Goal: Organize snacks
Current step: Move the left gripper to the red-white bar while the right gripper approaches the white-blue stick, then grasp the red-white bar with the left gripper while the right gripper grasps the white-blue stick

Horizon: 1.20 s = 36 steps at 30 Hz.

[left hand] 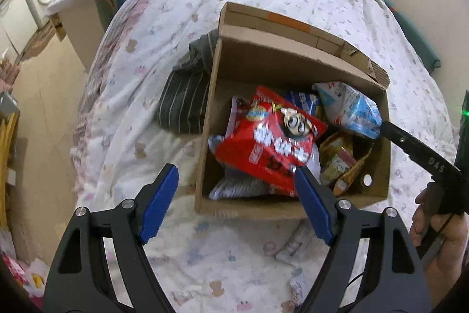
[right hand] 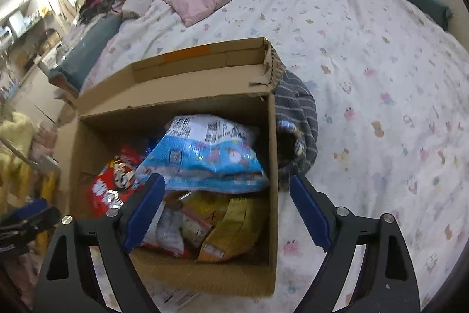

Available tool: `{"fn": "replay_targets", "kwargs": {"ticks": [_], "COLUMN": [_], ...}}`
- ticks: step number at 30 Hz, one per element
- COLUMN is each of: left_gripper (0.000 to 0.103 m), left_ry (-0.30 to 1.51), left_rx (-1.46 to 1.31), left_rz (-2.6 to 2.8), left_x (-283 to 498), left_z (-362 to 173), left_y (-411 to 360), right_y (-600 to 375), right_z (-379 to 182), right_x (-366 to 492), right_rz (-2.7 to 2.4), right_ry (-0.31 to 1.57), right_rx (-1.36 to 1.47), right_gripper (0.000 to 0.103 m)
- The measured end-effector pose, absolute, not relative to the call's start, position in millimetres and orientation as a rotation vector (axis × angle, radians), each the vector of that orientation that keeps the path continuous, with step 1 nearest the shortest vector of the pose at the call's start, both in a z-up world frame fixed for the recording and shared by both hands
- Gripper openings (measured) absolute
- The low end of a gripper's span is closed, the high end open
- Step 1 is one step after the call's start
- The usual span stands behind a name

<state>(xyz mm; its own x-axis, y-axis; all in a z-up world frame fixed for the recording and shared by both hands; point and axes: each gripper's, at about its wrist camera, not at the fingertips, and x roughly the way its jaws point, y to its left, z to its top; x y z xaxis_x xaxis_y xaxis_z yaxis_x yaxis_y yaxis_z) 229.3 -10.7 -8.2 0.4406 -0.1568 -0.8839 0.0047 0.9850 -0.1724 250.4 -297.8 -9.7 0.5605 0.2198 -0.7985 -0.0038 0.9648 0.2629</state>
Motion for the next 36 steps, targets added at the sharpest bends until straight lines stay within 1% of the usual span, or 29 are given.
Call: {"fn": "replay_targets", "kwargs": {"ticks": [9,14,16,21,27,28,30,31,32,34,35,36], "left_gripper": [0.079,0.079,0.079,0.079,0.079,0.079,0.079,0.079,0.079,0.079,0.079,0.079], "left_ry": [1.149,1.144,1.154,1.169,1.161,1.159,1.156,1.156,1.158,1.166,1.173,1.178], "left_rx": [-0.119,-0.098,-0.104,-0.135,-0.154,-0.158,-0.167,-0.169,-0.17,-0.177,-0.18,-0.182], "left_rz": [-0.15,-0.156,-0.159,-0.161,-0.156,-0.154,-0.15,-0.145,-0.142,-0.135,-0.131,-0.13], "left_x": [194,182,179,175,171,171,170,170,169,169,169,168], "left_z": [-18,-20,-23,-27,-24,-23,-23,-24,-24,-28,-30,-31], "left_y": [-26,-28,-26,-19,-9,-7,-2,0,2,7,9,11], "right_y": [-305,-305,-299,-264,-215,-211,-201,-196,-193,-188,-187,-186], "right_z": [-4,-15,-25,-62,-106,-111,-123,-128,-132,-135,-136,-137], "right_x": [205,166,153,128,114,113,112,112,110,109,110,110], "right_rz": [0.159,0.214,0.246,0.364,0.461,0.469,0.457,0.447,0.435,0.419,0.415,0.411], "right_ry": [0.994,1.044,1.089,1.271,1.465,1.487,1.529,1.542,1.548,1.544,1.535,1.529], "right_rx": [0.314,0.414,0.449,0.476,0.451,0.458,0.421,0.381,0.345,0.274,0.245,0.228], "right_gripper": [0.089,0.089,0.089,0.089,0.088,0.082,0.076,0.065,0.059,0.039,0.034,0.026]}}
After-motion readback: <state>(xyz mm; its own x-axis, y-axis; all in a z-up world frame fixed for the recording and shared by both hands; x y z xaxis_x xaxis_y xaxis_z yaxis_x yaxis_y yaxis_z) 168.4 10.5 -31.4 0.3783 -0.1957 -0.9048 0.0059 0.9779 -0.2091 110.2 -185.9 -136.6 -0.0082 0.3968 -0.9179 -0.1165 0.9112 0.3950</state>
